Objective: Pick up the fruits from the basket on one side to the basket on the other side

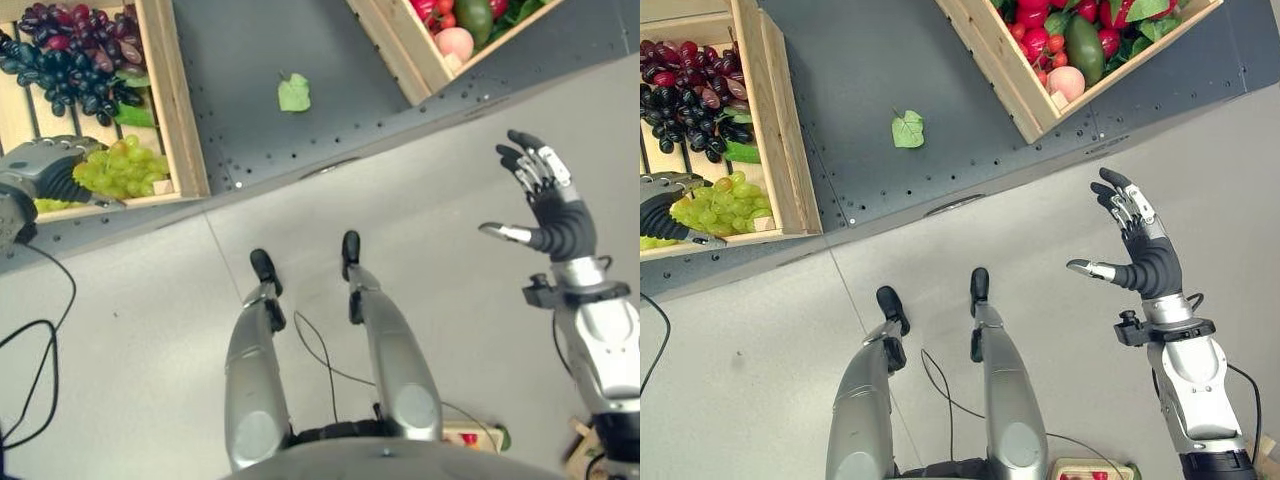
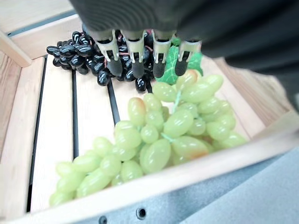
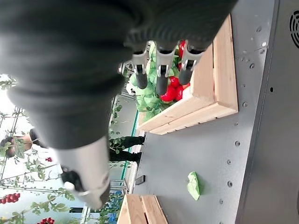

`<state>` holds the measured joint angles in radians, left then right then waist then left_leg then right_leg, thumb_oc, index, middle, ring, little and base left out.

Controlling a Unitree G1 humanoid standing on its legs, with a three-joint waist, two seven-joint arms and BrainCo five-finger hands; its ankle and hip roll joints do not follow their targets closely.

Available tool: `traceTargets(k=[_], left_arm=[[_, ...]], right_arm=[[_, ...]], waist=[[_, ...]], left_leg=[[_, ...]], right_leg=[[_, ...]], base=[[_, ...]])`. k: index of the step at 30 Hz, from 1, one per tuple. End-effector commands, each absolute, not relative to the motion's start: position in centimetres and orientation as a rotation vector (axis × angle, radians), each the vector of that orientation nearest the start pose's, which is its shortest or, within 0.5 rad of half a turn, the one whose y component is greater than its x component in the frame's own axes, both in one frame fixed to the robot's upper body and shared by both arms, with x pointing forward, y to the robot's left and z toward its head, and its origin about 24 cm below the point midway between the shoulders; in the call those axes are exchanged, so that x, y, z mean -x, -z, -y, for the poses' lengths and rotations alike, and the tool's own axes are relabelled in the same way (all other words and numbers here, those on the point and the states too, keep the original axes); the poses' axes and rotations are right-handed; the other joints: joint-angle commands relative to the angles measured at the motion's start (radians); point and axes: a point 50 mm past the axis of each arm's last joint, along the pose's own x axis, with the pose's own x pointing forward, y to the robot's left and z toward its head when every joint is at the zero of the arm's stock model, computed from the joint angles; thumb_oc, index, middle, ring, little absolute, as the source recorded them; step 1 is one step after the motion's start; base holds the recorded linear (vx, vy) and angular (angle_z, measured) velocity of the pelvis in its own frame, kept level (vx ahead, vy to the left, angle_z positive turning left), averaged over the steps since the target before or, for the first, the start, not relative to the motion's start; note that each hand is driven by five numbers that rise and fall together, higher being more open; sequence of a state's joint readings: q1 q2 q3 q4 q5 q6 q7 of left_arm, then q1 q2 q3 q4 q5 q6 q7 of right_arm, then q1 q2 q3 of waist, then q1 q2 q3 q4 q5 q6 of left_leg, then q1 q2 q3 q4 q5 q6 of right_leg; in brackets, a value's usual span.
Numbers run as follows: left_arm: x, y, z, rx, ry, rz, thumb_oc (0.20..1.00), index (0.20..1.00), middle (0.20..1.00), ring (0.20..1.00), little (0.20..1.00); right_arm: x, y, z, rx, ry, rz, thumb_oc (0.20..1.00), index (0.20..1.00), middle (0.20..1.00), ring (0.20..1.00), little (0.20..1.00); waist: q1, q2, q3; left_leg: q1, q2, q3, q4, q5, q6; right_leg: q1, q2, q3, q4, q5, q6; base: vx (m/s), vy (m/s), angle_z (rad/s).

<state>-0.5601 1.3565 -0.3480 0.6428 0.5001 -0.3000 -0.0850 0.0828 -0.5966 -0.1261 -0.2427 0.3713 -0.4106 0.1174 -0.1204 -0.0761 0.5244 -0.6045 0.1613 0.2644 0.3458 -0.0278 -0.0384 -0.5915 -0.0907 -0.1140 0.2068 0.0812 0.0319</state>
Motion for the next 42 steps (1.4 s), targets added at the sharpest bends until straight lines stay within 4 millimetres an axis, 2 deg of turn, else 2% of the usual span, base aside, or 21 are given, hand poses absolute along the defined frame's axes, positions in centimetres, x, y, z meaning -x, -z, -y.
traceTargets(k=[1, 2, 6, 18, 22, 24, 26, 32, 36, 42], left_arm=[[-28.3, -23.9, -40.6, -1.918, -0.127, -0.276, 1.0, 1.0, 1.0, 1.0, 1.0], [-28.6, -23.7, -40.0, -1.92, -0.117, -0.253, 1.0, 1.0, 1.0, 1.0, 1.0], [-28.6, -23.5, -39.9, -1.912, -0.121, -0.25, 1.0, 1.0, 1.0, 1.0, 1.0], [-28.4, -23.7, -40.8, -1.873, -0.189, -0.258, 1.0, 1.0, 1.0, 1.0, 1.0], [-28.8, -24.3, -39.7, -1.809, -0.159, -0.173, 1.0, 1.0, 1.0, 1.0, 1.0], [-28.8, -24.8, -38.5, -1.769, -0.118, -0.102, 1.0, 1.0, 1.0, 1.0, 1.0], [-28.2, -25.2, -38.5, -1.613, -0.147, -0.033, 1.0, 1.0, 1.0, 1.0, 1.0], [-26.2, -27.8, -37.4, -1.65, -0.093, 0.012, 1.0, 1.0, 1.0, 1.0, 1.0], [-24.5, -28.9, -36.7, -1.635, -0.091, 0.069, 1.0, 1.0, 1.0, 1.0, 1.0], [-23.8, -29.8, -36.0, -1.577, -0.1, 0.156, 1.0, 1.0, 1.0, 1.0, 1.0]], right_arm=[[-20.4, -18.9, 23.8, 0.254, -0.145, 0.764, 1.0, 1.0, 1.0, 1.0, 1.0], [-20.4, -19.1, 23.8, 0.247, -0.149, 0.77, 1.0, 1.0, 1.0, 1.0, 1.0], [-20.3, -19.2, 23.8, 0.248, -0.151, 0.775, 1.0, 1.0, 1.0, 1.0, 1.0], [-20.6, -19.2, 23.3, 0.237, -0.176, 0.775, 1.0, 1.0, 1.0, 1.0, 1.0], [-20.6, -19.0, 23.5, 0.251, -0.164, 0.762, 1.0, 1.0, 1.0, 1.0, 1.0], [-20.6, -18.8, 23.7, 0.255, -0.152, 0.757, 1.0, 1.0, 1.0, 1.0, 1.0], [-20.7, -18.5, 23.9, 0.247, -0.144, 0.741, 1.0, 1.0, 1.0, 1.0, 1.0], [-20.3, -17.7, 24.3, 0.267, -0.127, 0.696, 1.0, 1.0, 1.0, 1.0, 1.0], [-20.2, -17.1, 24.6, 0.278, -0.119, 0.657, 1.0, 1.0, 1.0, 1.0, 1.0], [-20.4, -16.6, 24.6, 0.28, -0.128, 0.63, 1.0, 1.0, 1.0, 1.0, 1.0]], waist=[[-0.003, -0.027, -0.004], [-0.004, -0.031, -0.004], [-0.005, -0.034, -0.004], [-0.011, -0.036, -0.004], [0.0, -0.021, -0.004], [0.008, -0.012, -0.004], [0.016, 0.0, -0.004], [0.043, 0.035, -0.004], [0.053, 0.049, -0.004], [0.054, 0.057, -0.004]], left_leg=[[0.038, 0.002, -0.013, 0.01, -0.041, -0.017], [0.029, 0.003, -0.015, 0.012, -0.041, -0.018], [0.02, 0.004, -0.014, 0.014, -0.04, -0.018], [0.006, 0.001, -0.015, 0.01, -0.039, -0.016], [0.017, -0.007, -0.019, -0.003, -0.037, -0.013], [0.029, -0.014, -0.023, -0.014, -0.034, -0.014], [0.046, -0.023, -0.025, -0.026, -0.031, -0.014], [0.08, -0.038, -0.029, -0.044, -0.029, -0.014], [0.099, -0.044, -0.037, -0.072, -0.019, -0.016], [0.119, -0.053, -0.046, -0.102, -0.002, -0.018]], right_leg=[[-0.013, -0.09, -0.001, 0.097, -0.071, 0.128], [-0.019, -0.089, 0.0, 0.098, -0.07, 0.127], [-0.027, -0.089, 0.0, 0.097, -0.069, 0.127], [-0.041, -0.084, 0.0, 0.092, -0.067, 0.129], [-0.033, -0.09, -0.003, 0.09, -0.068, 0.13], [-0.022, -0.094, -0.004, 0.087, -0.07, 0.131], [-0.007, -0.098, -0.006, 0.082, -0.07, 0.13], [0.021, -0.104, -0.013, 0.083, -0.075, 0.13], [0.041, -0.107, -0.024, 0.07, -0.075, 0.13], [0.054, -0.111, -0.032, 0.068, -0.078, 0.129]], base=[[0.0, -0.016, 0.03], [0.0, 0.0, 0.0], [0.0, 0.0, 0.0], [0.0, 0.0, 0.0], [0.0, 0.0, 0.0], [0.02, 0.001, 0.02], [0.03, 0.008, 0.05], [0.01, 0.005, 0.02], [0.0, 0.0, 0.0], [0.01, -0.022, 0.09]])
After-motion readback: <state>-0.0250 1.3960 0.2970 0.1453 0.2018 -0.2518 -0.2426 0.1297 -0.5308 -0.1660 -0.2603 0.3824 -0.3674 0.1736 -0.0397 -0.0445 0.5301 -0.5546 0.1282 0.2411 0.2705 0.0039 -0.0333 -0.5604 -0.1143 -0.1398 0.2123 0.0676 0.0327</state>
